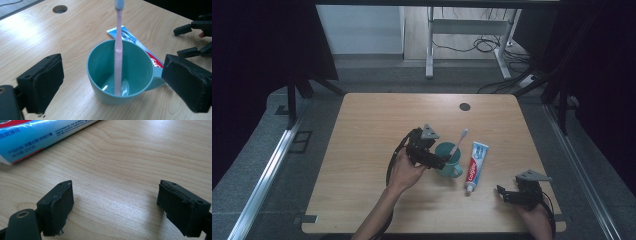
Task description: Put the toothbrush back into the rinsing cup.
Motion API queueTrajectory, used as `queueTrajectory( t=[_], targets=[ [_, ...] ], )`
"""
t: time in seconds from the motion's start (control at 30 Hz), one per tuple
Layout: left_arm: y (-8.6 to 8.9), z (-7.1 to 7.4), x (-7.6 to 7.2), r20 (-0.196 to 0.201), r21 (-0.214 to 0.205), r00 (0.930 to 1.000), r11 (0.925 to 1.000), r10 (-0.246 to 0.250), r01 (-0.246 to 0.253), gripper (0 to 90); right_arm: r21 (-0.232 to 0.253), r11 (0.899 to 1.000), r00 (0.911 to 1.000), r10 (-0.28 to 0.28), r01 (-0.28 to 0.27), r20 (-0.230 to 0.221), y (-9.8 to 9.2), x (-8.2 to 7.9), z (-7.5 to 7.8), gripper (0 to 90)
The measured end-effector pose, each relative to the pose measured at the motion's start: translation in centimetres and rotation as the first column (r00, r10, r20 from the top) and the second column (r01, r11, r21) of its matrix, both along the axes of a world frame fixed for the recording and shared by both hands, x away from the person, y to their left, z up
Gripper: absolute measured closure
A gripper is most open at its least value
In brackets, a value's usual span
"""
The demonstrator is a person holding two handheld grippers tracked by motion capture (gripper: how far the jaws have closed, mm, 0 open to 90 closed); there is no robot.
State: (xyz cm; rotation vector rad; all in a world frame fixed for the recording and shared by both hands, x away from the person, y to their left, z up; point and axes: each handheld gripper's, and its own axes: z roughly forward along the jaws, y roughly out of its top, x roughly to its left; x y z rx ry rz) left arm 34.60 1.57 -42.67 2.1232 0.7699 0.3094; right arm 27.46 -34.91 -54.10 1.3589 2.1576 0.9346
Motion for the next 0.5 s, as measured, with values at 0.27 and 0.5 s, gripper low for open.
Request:
queueTrajectory(
  t=[0.27,0.5],
  targets=[
    [0.8,-0.1,-0.4,0.014,-0.001,0.9999,1.0,0.004,-0.004,0.8,0.0,1.0,1.0,-0.001,0.001,-0.001,0.0,0.0,0.0,13.5],
    [1.4,-0.4,-0.6,0.038,0.014,0.9993,0.9999,0.006,-0.006,0.0,-0.001,1.0,1.0,0.0,0.0,-0.001,0.0,0.0,0.0,13.5]
  ],
)
